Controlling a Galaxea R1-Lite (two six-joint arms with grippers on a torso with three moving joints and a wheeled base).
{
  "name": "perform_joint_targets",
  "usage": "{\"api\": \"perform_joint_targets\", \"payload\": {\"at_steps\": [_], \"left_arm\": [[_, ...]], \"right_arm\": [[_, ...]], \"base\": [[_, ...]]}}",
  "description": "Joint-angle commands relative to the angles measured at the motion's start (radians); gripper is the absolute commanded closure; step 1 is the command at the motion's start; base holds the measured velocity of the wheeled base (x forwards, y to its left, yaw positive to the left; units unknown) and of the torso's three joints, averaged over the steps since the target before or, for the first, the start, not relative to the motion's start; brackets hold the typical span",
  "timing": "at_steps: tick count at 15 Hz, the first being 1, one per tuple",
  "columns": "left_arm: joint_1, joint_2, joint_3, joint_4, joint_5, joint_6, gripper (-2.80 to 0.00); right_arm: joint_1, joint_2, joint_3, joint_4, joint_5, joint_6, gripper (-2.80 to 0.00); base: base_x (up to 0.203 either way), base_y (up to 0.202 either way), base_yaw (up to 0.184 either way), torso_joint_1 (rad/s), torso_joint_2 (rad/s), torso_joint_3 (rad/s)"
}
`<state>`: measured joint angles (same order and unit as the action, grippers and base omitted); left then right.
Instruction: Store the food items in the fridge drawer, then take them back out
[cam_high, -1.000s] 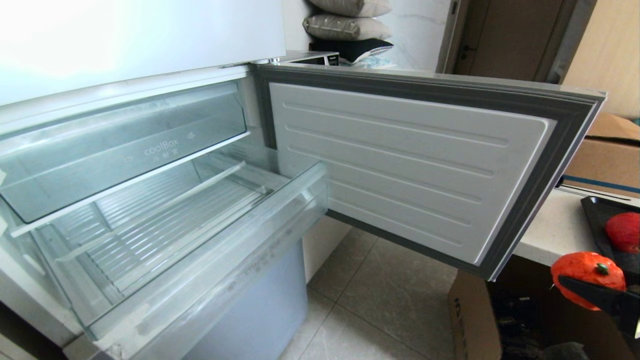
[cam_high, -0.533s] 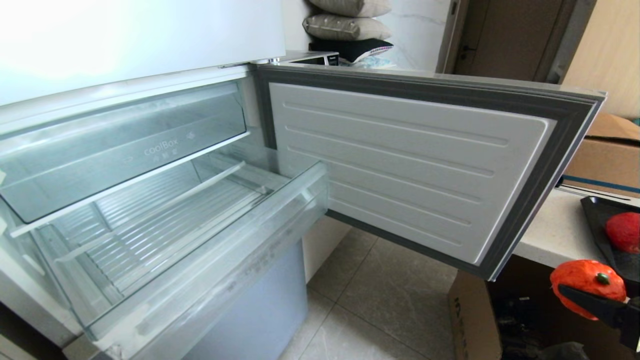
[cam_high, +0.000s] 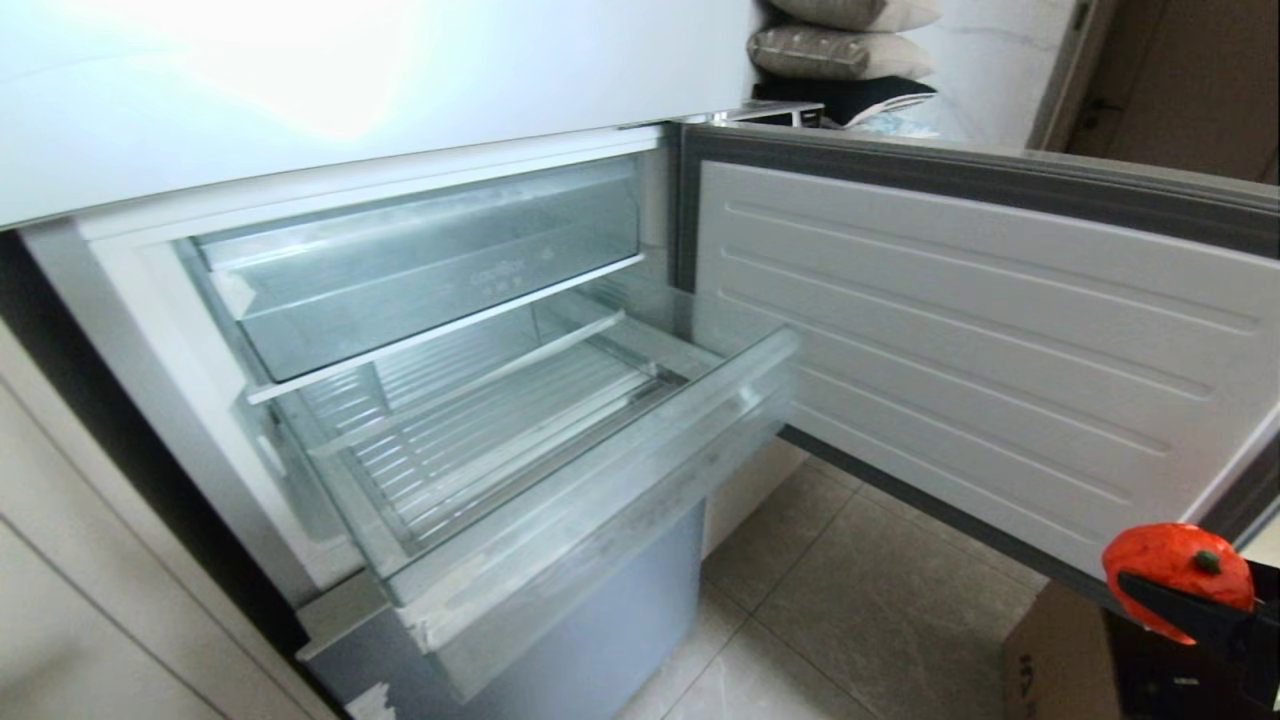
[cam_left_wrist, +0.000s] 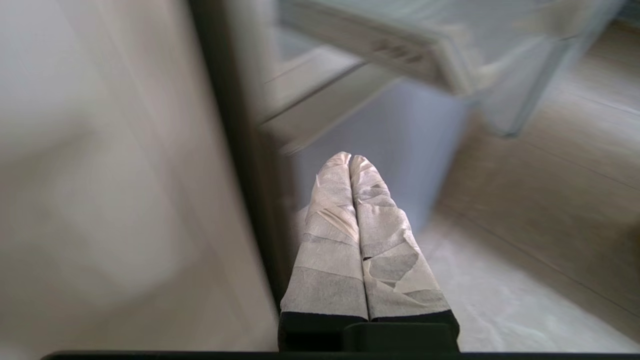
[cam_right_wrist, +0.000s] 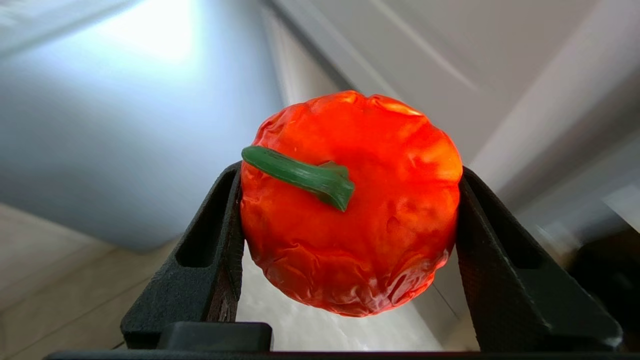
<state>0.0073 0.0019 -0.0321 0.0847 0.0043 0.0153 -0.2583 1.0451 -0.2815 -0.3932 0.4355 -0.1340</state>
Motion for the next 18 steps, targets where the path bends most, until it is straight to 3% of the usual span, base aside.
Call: {"api": "perform_joint_targets", "payload": {"at_steps": [1,10,14,18], "left_arm": [[0.0,0.0,0.0,0.001,0.0,0.0,0.0],[0.0,0.0,0.0,0.001,0.0,0.0,0.0],[0.0,0.0,0.0,0.001,0.0,0.0,0.0],[0.0,0.0,0.0,0.001,0.0,0.0,0.0]], "right_arm": [[0.001,0.004,-0.002,-0.003,0.003,-0.001,0.0],[-0.001,0.009,-0.013,-0.004,0.003,-0.007,0.0],[-0.001,-0.002,-0.027,-0.103,0.0,0.0,0.0],[0.011,0.06,-0.201,-0.175,0.001,0.007,0.0]], "base": [[0.002,-0.013,0.18,0.002,0.0,-0.001],[0.002,-0.009,0.174,0.001,0.0,0.003],[0.001,-0.009,0.152,0.002,0.0,0.001],[0.002,-0.002,0.019,0.001,0.0,0.001]]}}
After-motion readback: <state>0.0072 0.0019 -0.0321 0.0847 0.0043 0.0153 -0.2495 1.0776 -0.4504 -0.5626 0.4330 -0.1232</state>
